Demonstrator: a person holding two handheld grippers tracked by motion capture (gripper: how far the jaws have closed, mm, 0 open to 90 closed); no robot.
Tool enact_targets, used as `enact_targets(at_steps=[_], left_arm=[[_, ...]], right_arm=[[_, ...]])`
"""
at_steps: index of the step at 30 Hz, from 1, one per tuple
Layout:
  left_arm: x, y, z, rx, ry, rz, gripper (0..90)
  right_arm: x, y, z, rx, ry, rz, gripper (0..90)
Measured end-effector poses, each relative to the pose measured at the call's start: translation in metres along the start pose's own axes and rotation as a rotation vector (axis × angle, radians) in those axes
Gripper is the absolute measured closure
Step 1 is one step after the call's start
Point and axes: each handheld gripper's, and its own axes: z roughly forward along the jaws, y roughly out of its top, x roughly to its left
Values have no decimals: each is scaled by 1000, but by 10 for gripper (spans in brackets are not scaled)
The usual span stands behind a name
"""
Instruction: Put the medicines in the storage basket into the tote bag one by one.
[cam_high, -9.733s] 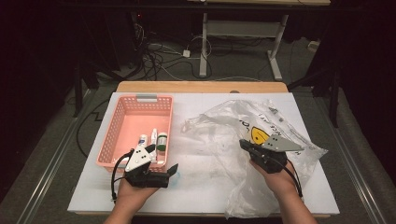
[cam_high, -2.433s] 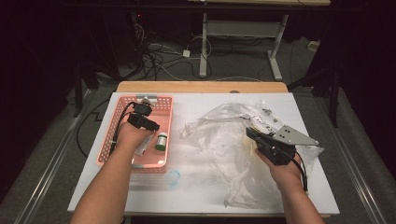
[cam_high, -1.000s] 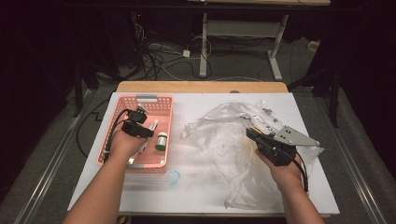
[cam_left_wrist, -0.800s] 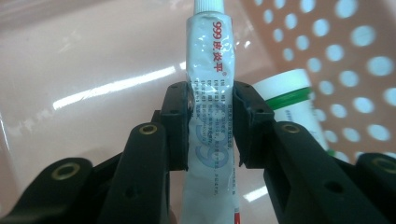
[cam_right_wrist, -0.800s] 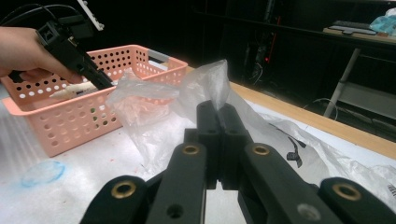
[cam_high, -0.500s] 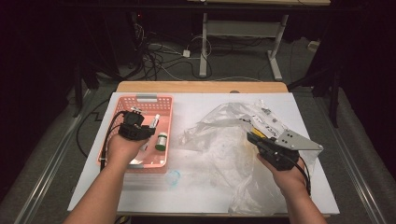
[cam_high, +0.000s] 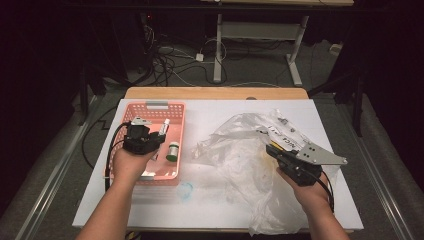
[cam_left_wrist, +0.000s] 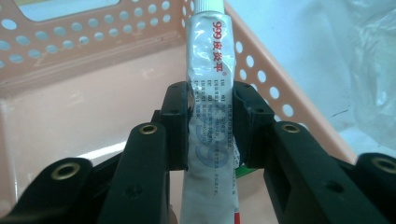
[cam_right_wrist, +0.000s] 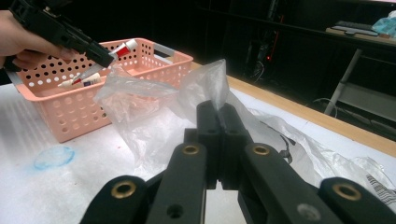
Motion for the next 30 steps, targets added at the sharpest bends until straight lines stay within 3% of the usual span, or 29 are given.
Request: enact_targets(at_steps=[13,30], left_arm=[[-1,-12,-21,-122,-9,10,672],[-20,-18,-28,-199,-39,66,672]], right_arm=[[5,0,2,-4,5,-24,900],[4,1,-1,-9,-2,-29,900]])
